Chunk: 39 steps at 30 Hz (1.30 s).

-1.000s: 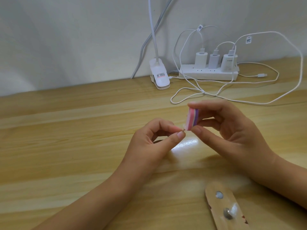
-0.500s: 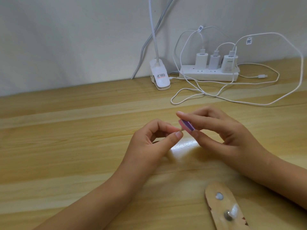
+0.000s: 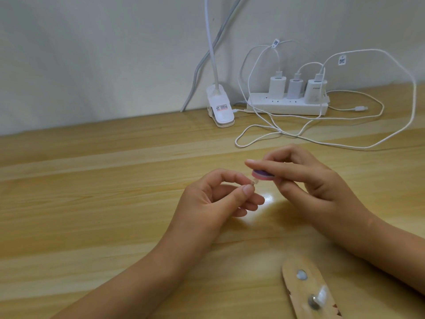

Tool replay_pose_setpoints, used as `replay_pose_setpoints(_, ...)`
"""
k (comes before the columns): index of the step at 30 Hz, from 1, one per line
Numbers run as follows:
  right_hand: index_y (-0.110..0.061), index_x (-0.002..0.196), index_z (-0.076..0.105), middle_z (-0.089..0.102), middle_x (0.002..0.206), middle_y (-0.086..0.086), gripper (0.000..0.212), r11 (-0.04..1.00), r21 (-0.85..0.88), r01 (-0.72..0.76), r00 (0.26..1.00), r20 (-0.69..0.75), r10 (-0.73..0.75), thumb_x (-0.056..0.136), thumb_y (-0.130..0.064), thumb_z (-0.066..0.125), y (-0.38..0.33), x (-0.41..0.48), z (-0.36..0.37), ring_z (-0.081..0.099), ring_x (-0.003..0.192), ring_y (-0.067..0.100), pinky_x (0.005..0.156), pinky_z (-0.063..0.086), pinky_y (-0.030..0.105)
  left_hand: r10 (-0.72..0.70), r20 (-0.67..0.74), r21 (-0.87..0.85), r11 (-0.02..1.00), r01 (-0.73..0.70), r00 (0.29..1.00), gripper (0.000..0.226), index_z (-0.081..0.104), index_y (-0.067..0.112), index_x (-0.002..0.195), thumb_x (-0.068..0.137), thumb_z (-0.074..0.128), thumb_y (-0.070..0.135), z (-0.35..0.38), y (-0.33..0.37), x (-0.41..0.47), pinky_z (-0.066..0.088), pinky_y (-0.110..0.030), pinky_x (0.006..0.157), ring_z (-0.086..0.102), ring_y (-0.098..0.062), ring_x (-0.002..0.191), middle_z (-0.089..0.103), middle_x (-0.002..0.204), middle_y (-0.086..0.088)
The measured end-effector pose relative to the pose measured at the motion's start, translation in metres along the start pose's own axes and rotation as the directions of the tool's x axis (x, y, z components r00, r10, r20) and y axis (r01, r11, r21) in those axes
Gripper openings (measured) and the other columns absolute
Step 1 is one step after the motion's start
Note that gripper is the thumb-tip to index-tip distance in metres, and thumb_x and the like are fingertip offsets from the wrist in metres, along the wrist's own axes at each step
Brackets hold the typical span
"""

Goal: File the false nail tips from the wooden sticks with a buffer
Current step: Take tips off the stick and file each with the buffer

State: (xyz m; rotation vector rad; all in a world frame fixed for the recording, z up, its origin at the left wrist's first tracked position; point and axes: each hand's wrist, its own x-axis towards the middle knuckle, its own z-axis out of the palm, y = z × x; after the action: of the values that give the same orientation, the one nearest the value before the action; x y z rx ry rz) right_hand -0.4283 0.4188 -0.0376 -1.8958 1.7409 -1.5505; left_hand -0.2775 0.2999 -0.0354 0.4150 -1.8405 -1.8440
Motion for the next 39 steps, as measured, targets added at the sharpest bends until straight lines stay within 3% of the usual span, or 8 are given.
replay_pose_setpoints(10, -0.016, 0.124, 0.063, 0.056, 0.109, 0.007, 0.043, 0.995, -0.063, 0.075, 0.996, 0.045, -0.072, 0.09, 0.007, 0.048, -0.001, 0.001, 0.001, 0.058, 0.109, 0.016, 0.093, 0.042, 0.02, 0.005, 0.008, 0.012, 1.0, -0.006, 1.0, 0.015, 0.07, 0.016, 0.089, 0.078, 0.067, 0.027, 0.0, 0.0, 0.0, 0.053, -0.016, 0.065, 0.072, -0.012, 0.073, 0.076, 0.08, -0.006)
replay_pose_setpoints(14, -0.013, 0.126, 0.062, 0.057, 0.109, 0.007, 0.042, 1.0, -0.003, 0.021, 0.999, 0.034, -0.021, 0.091, 0.006, 0.048, 0.001, 0.001, 0.0, 0.058, 0.109, 0.005, 0.094, 0.039, 0.013, -0.007, -0.003, -0.007, 1.0, 0.007, 1.0, 0.015, 0.069, 0.017, 0.088, 0.077, 0.068, 0.026, -0.001, -0.001, 0.0, 0.052, -0.016, 0.065, 0.072, -0.012, 0.073, 0.076, 0.08, -0.007)
replay_pose_setpoints(21, -0.016, 0.125, 0.063, 0.058, 0.11, 0.003, 0.037, 0.999, 0.034, -0.027, 0.999, 0.041, 0.026, 0.095, 0.001, 0.049, 0.0, 0.001, 0.001, 0.058, 0.11, 0.011, 0.095, 0.039, 0.015, -0.014, -0.009, -0.011, 1.0, 0.014, 1.0, 0.02, 0.069, 0.014, 0.091, 0.077, 0.068, 0.027, -0.001, -0.002, 0.001, 0.052, -0.016, 0.065, 0.072, -0.013, 0.074, 0.076, 0.08, -0.008)
replay_pose_setpoints(24, -0.014, 0.126, 0.063, 0.057, 0.109, 0.005, 0.041, 0.999, -0.03, 0.043, 0.998, 0.054, -0.041, 0.092, 0.005, 0.049, -0.002, 0.001, 0.002, 0.057, 0.109, 0.014, 0.094, 0.039, 0.015, -0.005, 0.0, 0.007, 1.0, 0.005, 1.0, 0.022, 0.069, 0.011, 0.092, 0.077, 0.067, 0.028, 0.0, -0.001, 0.0, 0.053, -0.017, 0.065, 0.072, -0.012, 0.074, 0.076, 0.08, -0.008)
replay_pose_setpoints(29, -0.013, 0.123, 0.065, 0.058, 0.11, 0.009, 0.042, 0.986, 0.068, -0.151, 0.988, 0.024, 0.15, 0.094, 0.013, 0.049, 0.007, 0.004, -0.002, 0.06, 0.107, 0.001, 0.095, 0.041, 0.014, 0.013, 0.04, -0.044, 0.999, -0.011, 0.999, 0.012, 0.065, 0.013, 0.089, 0.08, 0.065, 0.021, 0.005, 0.005, -0.004, 0.054, -0.018, 0.068, 0.074, -0.018, 0.084, 0.077, 0.086, -0.009)
replay_pose_setpoints(32, -0.011, 0.122, 0.065, 0.059, 0.113, 0.012, 0.041, 0.977, 0.127, -0.172, 0.984, -0.027, 0.177, 0.095, 0.014, 0.048, 0.009, 0.006, -0.006, 0.058, 0.111, 0.005, 0.096, 0.041, 0.013, 0.064, 0.191, -0.028, 0.998, -0.06, 0.979, 0.006, 0.064, 0.018, 0.088, 0.088, 0.069, 0.017, 0.016, 0.005, -0.016, 0.055, -0.021, 0.077, 0.072, -0.018, 0.094, 0.077, 0.094, -0.005)
replay_pose_setpoints(36, -0.016, 0.12, 0.066, 0.06, 0.118, 0.011, 0.038, 0.96, 0.195, -0.199, 0.973, -0.078, 0.218, 0.096, 0.009, 0.05, 0.012, 0.008, -0.006, 0.058, 0.117, 0.014, 0.104, 0.046, 0.03, 0.059, 0.382, 0.173, 0.976, -0.134, 0.922, 0.011, 0.067, 0.026, 0.089, 0.087, 0.069, 0.016, 0.03, -0.002, -0.027, 0.052, -0.022, 0.084, 0.07, -0.013, 0.097, 0.073, 0.105, 0.006)
replay_pose_setpoints(39, -0.016, 0.119, 0.067, 0.061, 0.12, 0.01, 0.037, 0.95, 0.233, -0.208, 0.969, -0.086, 0.233, 0.096, 0.008, 0.05, 0.014, 0.008, -0.005, 0.059, 0.118, 0.016, 0.106, 0.046, 0.034, 0.126, 0.395, 0.442, 0.842, -0.309, 0.91, 0.012, 0.069, 0.03, 0.087, 0.082, 0.075, 0.022, 0.028, -0.005, -0.024, 0.045, -0.02, 0.085, 0.06, -0.017, 0.097, 0.066, 0.095, 0.012)
